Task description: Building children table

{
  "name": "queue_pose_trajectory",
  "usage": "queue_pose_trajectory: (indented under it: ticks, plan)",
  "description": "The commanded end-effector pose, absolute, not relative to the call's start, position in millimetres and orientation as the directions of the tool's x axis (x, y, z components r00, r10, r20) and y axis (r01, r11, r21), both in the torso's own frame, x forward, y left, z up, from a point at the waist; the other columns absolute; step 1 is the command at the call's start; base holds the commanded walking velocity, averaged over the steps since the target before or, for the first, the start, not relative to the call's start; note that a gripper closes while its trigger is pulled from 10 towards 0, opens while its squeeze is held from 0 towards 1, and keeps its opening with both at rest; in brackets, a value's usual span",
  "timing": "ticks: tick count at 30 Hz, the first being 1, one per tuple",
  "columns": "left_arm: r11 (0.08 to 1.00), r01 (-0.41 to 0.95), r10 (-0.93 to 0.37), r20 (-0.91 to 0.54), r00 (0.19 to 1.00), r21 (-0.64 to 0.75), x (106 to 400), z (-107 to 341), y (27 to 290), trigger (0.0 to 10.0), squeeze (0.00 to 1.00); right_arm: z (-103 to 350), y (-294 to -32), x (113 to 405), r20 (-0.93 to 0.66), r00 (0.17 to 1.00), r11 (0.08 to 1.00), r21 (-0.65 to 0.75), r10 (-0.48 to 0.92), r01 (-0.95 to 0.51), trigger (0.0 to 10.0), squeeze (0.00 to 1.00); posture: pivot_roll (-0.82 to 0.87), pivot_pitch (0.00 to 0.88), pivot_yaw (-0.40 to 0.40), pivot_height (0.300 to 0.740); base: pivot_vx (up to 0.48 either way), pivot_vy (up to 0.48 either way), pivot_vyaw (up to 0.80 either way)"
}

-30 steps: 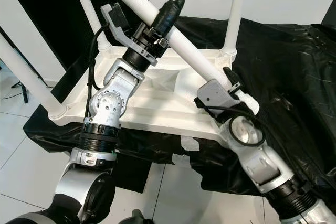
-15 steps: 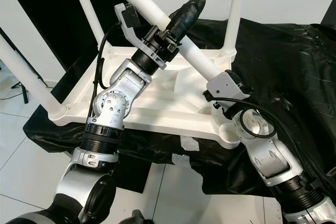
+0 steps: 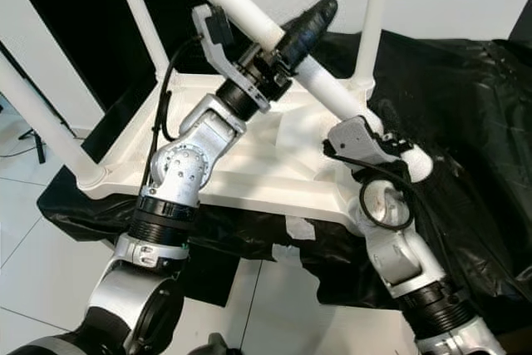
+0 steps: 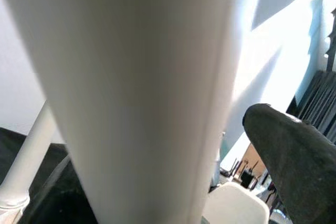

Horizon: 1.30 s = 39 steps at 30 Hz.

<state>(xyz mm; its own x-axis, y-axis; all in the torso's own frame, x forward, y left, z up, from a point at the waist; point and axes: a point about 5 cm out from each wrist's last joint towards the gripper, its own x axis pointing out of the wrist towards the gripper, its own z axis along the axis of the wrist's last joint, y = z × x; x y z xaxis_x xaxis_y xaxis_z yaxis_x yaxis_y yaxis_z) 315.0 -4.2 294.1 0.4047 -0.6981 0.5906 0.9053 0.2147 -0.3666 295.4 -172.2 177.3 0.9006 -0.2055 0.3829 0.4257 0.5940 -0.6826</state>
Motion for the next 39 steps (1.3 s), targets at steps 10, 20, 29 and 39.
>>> queue_pose_trajectory:
  ticks: [10, 20, 29, 39]
  plan:
    - [0.125, 0.923, -0.689, 0.638, 0.344, -0.363, 292.9, 297.6, -36.2, 0.0, 0.0, 163.6, -168.8, 296.5, 0.38, 0.879, 0.648, -0.599, -0.288, 0.471, 0.5, 0.0, 0.01, 0.0, 0.09, 0.74, 0.0, 0.0, 0.0]
    - [0.095, 0.94, -0.688, 0.66, 0.301, -0.329, 287.1, 299.8, -37.4, 0.0, 0.0, 167.4, -154.7, 302.1, 0.321, 0.923, 0.753, -0.548, -0.212, 0.364, 10.0, 1.0, 0.01, 0.0, 0.082, 0.74, 0.0, 0.0, 0.0]
    - [0.103, 0.945, -0.694, 0.658, 0.292, -0.31, 287.0, 298.4, -37.3, 0.0, 0.0, 183.4, -137.2, 301.7, 0.173, 0.985, 0.842, -0.533, 0.005, 0.089, 10.0, 0.04, 0.01, 0.0, 0.077, 0.74, 0.0, 0.0, 0.0]
    - [0.104, 0.952, -0.704, 0.655, 0.275, -0.288, 285.3, 296.8, -39.0, 0.0, 0.0, 200.3, -166.2, 294.3, -0.047, 0.973, 0.773, -0.6, 0.224, -0.207, 10.0, 0.0, 0.0, 0.0, 0.076, 0.74, 0.0, 0.0, 0.0]
